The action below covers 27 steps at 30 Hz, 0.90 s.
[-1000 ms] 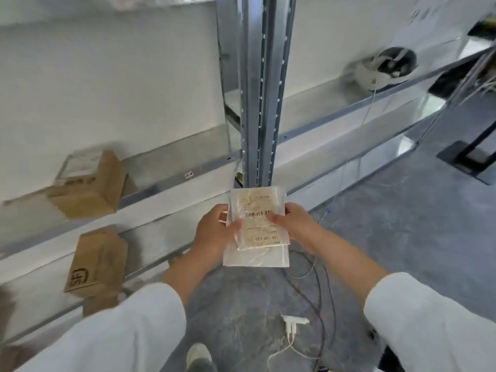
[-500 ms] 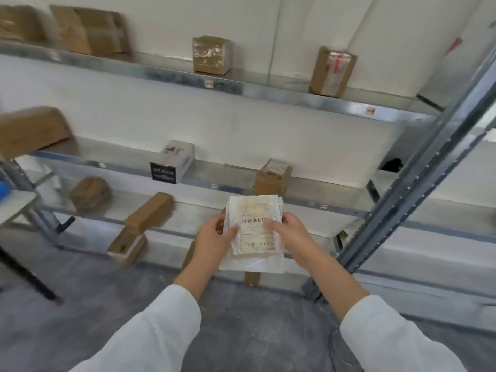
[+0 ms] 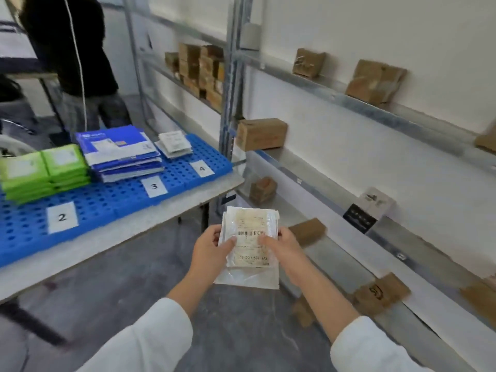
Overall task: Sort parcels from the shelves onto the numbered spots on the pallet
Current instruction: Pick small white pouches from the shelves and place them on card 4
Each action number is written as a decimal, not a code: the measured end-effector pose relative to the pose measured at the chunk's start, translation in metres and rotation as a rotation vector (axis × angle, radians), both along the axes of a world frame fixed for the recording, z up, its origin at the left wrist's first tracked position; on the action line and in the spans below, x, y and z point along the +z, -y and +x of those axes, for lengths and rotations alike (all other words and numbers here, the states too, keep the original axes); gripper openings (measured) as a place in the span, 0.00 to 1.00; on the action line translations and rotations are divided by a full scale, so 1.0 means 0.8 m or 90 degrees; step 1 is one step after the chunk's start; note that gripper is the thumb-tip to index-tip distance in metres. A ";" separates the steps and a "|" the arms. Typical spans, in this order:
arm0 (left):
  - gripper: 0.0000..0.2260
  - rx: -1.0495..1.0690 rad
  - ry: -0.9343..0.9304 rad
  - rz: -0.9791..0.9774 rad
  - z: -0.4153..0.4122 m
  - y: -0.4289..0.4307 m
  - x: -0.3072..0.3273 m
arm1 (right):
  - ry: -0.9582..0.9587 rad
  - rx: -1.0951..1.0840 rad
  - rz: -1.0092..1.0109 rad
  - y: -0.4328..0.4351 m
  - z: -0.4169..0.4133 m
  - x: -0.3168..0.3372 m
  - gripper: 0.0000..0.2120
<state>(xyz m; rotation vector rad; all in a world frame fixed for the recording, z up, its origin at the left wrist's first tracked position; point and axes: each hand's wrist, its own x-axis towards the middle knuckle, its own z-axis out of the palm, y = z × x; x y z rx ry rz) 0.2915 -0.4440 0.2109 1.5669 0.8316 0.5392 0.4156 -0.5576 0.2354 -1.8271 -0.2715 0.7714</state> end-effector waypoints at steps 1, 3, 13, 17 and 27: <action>0.09 0.019 0.001 0.001 -0.014 -0.029 -0.002 | -0.007 0.019 0.006 -0.035 -0.009 -0.002 0.15; 0.10 0.060 0.007 0.009 -0.038 -0.088 -0.003 | -0.022 0.053 0.022 -0.105 -0.024 -0.006 0.16; 0.08 0.175 -0.029 0.022 -0.060 -0.254 -0.009 | -0.021 0.192 0.025 -0.306 -0.025 -0.006 0.17; 0.09 0.191 -0.034 0.016 -0.020 -0.294 -0.014 | -0.027 0.217 0.028 -0.356 0.018 -0.010 0.16; 0.09 0.255 -0.055 0.046 0.143 -0.413 0.014 | 0.028 0.284 0.038 -0.495 0.189 0.001 0.16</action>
